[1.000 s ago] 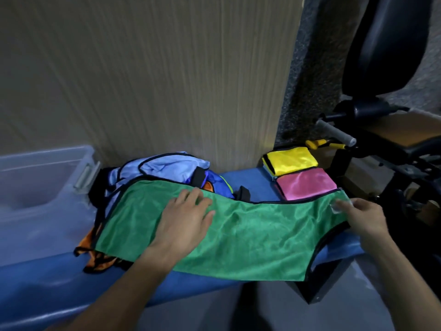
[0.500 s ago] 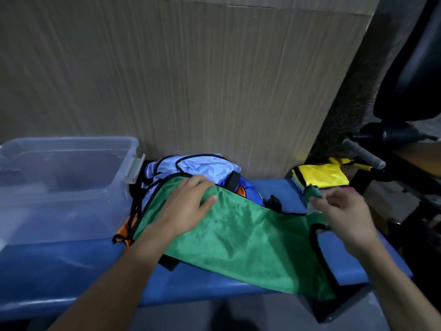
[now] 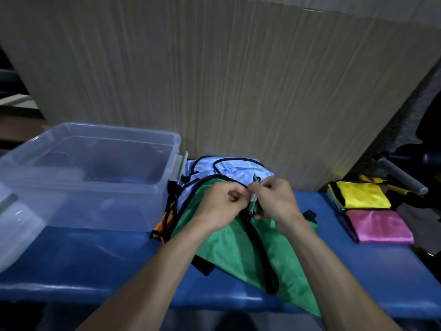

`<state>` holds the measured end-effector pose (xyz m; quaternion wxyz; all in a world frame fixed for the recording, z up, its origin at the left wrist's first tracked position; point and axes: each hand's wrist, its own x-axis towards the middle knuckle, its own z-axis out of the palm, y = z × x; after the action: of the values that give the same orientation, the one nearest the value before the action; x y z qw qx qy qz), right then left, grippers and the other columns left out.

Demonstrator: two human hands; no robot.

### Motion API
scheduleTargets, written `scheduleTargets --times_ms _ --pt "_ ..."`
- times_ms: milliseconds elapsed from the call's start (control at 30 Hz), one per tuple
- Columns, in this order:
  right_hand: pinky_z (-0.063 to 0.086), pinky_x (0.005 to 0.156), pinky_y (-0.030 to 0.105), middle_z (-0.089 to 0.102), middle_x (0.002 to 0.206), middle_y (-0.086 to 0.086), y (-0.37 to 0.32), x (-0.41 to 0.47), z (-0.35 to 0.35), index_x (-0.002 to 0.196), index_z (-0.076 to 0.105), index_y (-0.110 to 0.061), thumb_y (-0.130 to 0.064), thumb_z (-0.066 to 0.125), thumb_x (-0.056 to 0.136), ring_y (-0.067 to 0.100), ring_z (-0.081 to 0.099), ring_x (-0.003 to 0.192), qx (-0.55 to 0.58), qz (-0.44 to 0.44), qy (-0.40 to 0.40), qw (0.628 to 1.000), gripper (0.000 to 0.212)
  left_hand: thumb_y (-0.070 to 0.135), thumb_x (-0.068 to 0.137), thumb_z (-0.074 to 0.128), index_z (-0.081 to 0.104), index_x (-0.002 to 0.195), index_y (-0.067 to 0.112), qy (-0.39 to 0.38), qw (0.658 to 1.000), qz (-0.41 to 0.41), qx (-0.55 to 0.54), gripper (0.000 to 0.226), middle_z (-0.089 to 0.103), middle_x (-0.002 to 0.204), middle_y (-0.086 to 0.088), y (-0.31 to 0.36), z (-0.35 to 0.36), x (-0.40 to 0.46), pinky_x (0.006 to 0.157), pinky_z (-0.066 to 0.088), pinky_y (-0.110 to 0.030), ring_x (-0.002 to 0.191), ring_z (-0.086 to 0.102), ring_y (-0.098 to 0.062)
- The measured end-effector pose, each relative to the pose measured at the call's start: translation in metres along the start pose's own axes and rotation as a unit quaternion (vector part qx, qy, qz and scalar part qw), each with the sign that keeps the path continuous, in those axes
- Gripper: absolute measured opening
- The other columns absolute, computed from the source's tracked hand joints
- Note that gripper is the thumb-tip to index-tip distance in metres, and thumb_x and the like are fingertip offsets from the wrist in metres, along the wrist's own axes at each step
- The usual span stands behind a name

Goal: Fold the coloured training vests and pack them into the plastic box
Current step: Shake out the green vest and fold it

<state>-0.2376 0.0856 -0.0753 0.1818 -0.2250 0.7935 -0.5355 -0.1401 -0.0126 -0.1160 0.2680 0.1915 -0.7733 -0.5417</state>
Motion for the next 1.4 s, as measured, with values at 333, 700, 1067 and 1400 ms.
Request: scheduleTargets --times_ms 333,700,1067,1400 --pt "0.057 0.046 0.039 0.066 0.072 0.011 0.006 0.006 0.046 0.077 0.053 -0.014 -0.02 0.067 0.093 0.02 0.063 0.048 0.038 -0.037 -0.03 0.998 0.022 0.029 0.088 0.057 0.067 0.078 0.01 0.032 0.996 -0.081 0.02 0.024 0.056 0.063 0.009 0.001 -0.028 -0.001 0.064 0.039 -0.033 0.063 0.051 -0.011" --pt "0.057 0.053 0.032 0.064 0.079 0.008 0.034 0.01 0.04 0.107 0.06 -0.011 -0.002 0.05 0.101 0.021 0.064 0.056 0.086 -0.081 -0.124 0.985 0.014 0.049 0.081 0.073 0.067 0.078 0.019 0.006 0.986 -0.093 0.137 0.03 0.07 0.073 0.004 -0.034 -0.036 0.005 0.07 0.055 -0.039 0.071 0.067 -0.018" --pt "0.047 0.095 0.04 0.063 0.098 -0.003 0.036 0.049 0.036 0.099 0.073 -0.024 -0.025 0.077 0.088 0.024 0.059 0.101 -0.151 -0.297 -0.042 0.942 0.012 0.022 0.097 0.067 0.025 0.068 0.021 -0.026 0.987 -0.059 0.15 0.051 0.017 0.064 0.007 -0.022 -0.044 0.002 0.061 0.021 -0.031 0.057 0.021 -0.012" --pt "0.04 0.085 0.029 0.064 0.092 -0.008 0.032 0.046 0.032 0.088 0.068 -0.024 -0.025 0.073 0.09 0.014 0.054 0.087 -0.119 -0.372 0.058 0.919 0.005 0.035 0.106 0.048 0.056 0.075 0.014 0.077 0.969 -0.071 0.224 0.038 0.06 0.07 -0.006 -0.012 -0.037 0.018 0.066 0.043 -0.04 0.071 0.06 -0.025"
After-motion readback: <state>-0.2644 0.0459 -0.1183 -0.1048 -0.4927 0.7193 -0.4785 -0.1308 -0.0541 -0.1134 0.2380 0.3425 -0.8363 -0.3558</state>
